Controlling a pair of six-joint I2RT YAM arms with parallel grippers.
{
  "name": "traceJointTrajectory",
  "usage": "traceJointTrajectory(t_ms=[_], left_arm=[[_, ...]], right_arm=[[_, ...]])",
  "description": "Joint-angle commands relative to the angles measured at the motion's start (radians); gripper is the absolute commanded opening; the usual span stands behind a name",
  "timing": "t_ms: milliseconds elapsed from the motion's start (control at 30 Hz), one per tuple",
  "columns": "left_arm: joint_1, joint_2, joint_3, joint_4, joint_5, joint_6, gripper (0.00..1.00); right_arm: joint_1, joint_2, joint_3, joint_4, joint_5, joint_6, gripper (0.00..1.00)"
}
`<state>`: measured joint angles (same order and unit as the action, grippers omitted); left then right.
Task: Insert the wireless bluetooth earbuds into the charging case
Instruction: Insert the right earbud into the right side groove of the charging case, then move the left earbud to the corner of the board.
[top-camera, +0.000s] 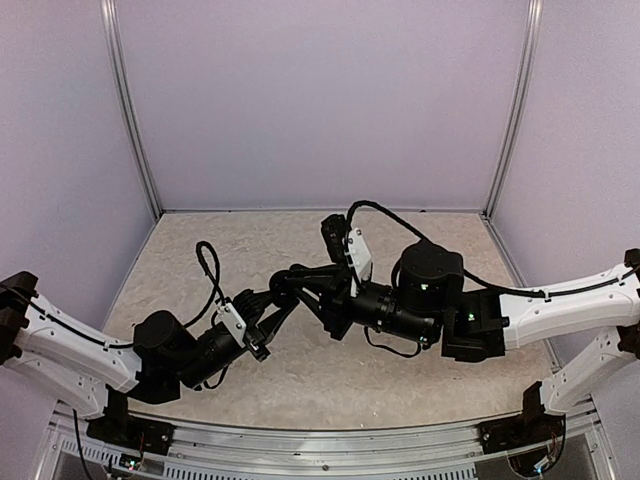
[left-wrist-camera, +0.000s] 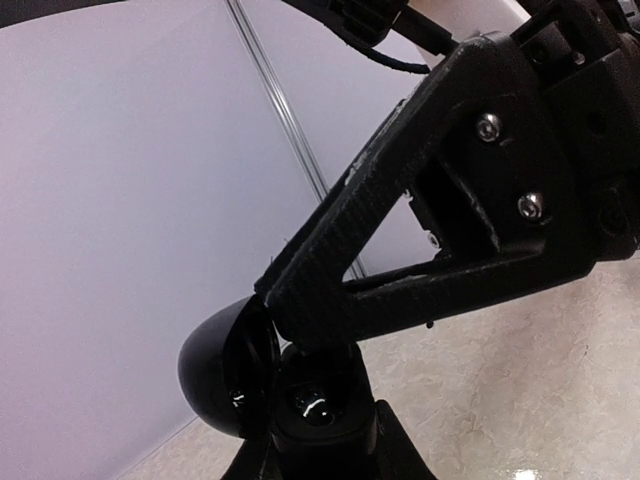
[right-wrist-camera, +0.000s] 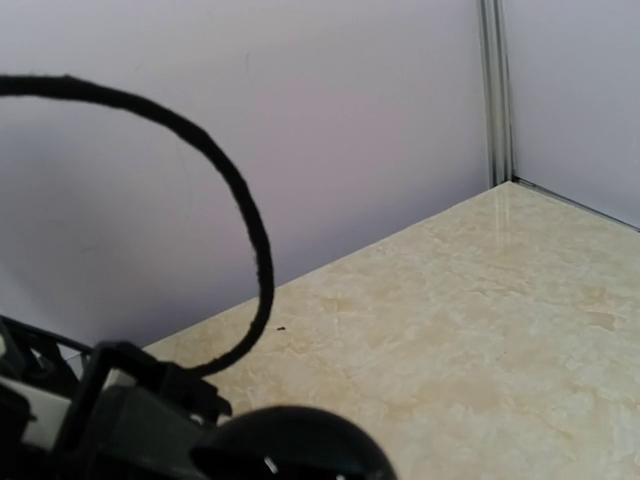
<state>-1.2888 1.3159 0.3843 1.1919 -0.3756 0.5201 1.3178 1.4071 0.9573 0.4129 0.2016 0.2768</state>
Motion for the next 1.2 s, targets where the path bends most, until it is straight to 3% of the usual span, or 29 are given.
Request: traceJointTrajectory(t_ms=[0, 67, 267, 800, 1000, 1133, 1167], left_arm=[[0.013, -0.018, 0.025, 0.05, 0.013, -0.02, 0.11], [0.014, -0.021, 0.026, 0.047, 0.016, -0.022, 0.11], [0.014, -0.021, 0.031, 0.042, 0.026, -0.025, 0.11], [0.016, -0.033, 0.014, 0.022, 0.053, -0.054, 0.11], [0.025, -0.039, 0.008, 0.017, 0.097, -0.077, 0.11], [0.056, -0.066, -0.003, -0.011, 0.223, -0.135, 0.11], [0.065, -0.073, -0.006, -0.021, 0.278, -0.148, 0.11]], right_arm=[[0.016, 0.007, -0.017, -0.063, -0.065, -0.009, 0.0], [0.016, 0.007, -0.016, -0.067, -0.054, -0.006, 0.0], [0.015, -0.001, -0.013, -0.076, -0.022, -0.006, 0.19], [0.015, -0.069, -0.016, -0.066, 0.022, -0.111, 0.51], [0.015, -0.138, -0.059, -0.026, -0.039, -0.199, 0.69], [0.007, -0.229, -0.113, 0.016, -0.053, -0.265, 0.87], [0.0, -0.247, -0.114, 0.001, -0.056, -0.266, 0.96]])
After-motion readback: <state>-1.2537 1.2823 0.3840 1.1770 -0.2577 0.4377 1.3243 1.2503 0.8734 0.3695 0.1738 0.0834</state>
